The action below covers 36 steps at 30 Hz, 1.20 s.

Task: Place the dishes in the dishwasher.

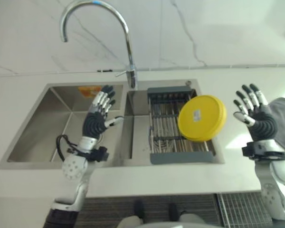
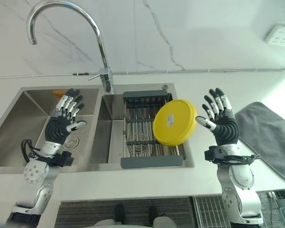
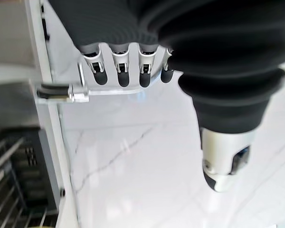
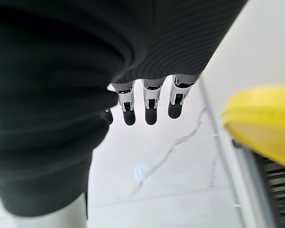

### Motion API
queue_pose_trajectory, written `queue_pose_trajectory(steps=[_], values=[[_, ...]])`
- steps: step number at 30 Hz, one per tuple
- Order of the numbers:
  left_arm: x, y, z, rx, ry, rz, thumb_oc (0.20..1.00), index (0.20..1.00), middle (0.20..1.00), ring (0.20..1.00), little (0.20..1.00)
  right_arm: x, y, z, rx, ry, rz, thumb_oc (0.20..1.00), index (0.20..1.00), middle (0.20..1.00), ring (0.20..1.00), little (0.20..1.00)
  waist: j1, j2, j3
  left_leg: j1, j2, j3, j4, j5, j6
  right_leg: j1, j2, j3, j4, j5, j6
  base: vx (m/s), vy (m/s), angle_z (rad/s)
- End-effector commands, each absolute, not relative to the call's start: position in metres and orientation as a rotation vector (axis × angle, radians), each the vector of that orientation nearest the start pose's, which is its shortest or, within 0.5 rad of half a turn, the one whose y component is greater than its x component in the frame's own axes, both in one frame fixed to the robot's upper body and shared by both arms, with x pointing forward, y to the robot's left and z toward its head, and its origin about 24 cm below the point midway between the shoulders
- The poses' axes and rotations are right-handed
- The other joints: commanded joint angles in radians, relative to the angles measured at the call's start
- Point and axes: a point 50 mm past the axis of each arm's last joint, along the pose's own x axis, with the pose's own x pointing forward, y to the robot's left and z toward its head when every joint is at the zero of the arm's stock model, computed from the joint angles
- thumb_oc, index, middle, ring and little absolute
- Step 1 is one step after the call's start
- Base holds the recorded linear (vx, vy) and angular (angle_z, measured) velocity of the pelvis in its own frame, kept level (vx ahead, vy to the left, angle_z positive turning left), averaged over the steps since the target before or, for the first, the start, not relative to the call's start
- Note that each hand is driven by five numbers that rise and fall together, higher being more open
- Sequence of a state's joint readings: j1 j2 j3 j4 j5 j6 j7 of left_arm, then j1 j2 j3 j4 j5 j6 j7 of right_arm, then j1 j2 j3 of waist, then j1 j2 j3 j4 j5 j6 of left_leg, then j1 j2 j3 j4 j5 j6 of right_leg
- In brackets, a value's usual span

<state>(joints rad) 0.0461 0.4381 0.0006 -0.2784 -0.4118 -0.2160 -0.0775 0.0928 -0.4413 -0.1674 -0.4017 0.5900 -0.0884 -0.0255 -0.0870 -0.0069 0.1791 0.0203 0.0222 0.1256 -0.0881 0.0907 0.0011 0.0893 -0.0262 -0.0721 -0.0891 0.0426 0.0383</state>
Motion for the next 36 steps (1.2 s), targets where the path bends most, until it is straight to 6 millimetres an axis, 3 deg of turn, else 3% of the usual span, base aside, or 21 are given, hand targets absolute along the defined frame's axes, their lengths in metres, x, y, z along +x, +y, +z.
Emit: queue_pose_trajectory(steps=[1, 8, 12, 22, 25, 36], values=[[0.231, 0.202, 0.156, 0.114, -0.547, -0.215, 1.000, 1.000, 1.000, 1.000, 1.000, 0.220, -0.241, 0.176, 0.148, -0.604, -0.109, 1.000, 1.000, 1.000, 1.000, 1.000, 0.013, -0.016, -0.054, 0.056, 0.053, 0.013, 0.001, -0.113, -0.040, -0.022, -0.044, -0.024, 0.002, -0.017, 0.079, 0.02, 0.044, -0.02], [0.236, 0.196, 0.160, 0.121, -0.560, -0.215, 1.000, 1.000, 1.000, 1.000, 1.000, 0.234, -0.257, 0.175, 0.232, -0.595, -0.271, 1.000, 1.000, 1.000, 1.000, 1.000, 0.028, -0.020, -0.065, 0.068, 0.051, 0.032, 0.001, -0.127, -0.029, -0.010, -0.046, -0.031, 0.002, -0.021, 0.080, 0.01, 0.016, -0.09], [0.236, 0.196, 0.158, 0.119, -0.548, -0.204, 1.000, 1.000, 1.000, 1.000, 1.000, 0.235, -0.264, 0.181, 0.172, -0.600, -0.300, 1.000, 1.000, 1.000, 1.000, 1.000, 0.031, -0.023, -0.075, 0.078, 0.052, 0.043, 0.001, -0.134, -0.026, -0.002, -0.043, -0.031, 0.002, -0.026, 0.076, 0.02, 0.011, -0.04], [0.237, 0.198, 0.156, 0.124, -0.536, -0.202, 1.000, 1.000, 1.000, 1.000, 1.000, 0.249, -0.268, 0.153, 0.195, -0.346, -0.210, 1.000, 1.000, 1.000, 1.000, 1.000, 0.030, -0.033, -0.087, 0.087, 0.052, 0.046, 0.001, -0.137, -0.025, 0.005, -0.040, -0.034, 0.002, -0.029, 0.075, 0.00, -0.001, -0.06], [0.239, 0.197, 0.154, 0.129, -0.529, -0.204, 1.000, 1.000, 1.000, 1.000, 1.000, 0.255, -0.261, 0.144, 0.236, -0.258, -0.117, 1.000, 1.000, 1.000, 1.000, 1.000, 0.031, -0.036, -0.089, 0.089, 0.052, 0.045, 0.001, -0.139, -0.026, 0.007, -0.038, -0.033, 0.002, -0.032, 0.075, 0.00, 0.000, 0.00], [0.239, 0.199, 0.153, 0.138, -0.516, -0.212, 1.000, 1.000, 1.000, 1.000, 1.000, 0.258, -0.263, 0.133, 0.274, -0.175, -0.102, 1.000, 1.000, 1.000, 1.000, 1.000, 0.033, -0.042, -0.093, 0.090, 0.052, 0.047, 0.001, -0.140, -0.026, 0.008, -0.035, -0.038, 0.002, -0.031, 0.077, 0.00, -0.001, 0.00]])
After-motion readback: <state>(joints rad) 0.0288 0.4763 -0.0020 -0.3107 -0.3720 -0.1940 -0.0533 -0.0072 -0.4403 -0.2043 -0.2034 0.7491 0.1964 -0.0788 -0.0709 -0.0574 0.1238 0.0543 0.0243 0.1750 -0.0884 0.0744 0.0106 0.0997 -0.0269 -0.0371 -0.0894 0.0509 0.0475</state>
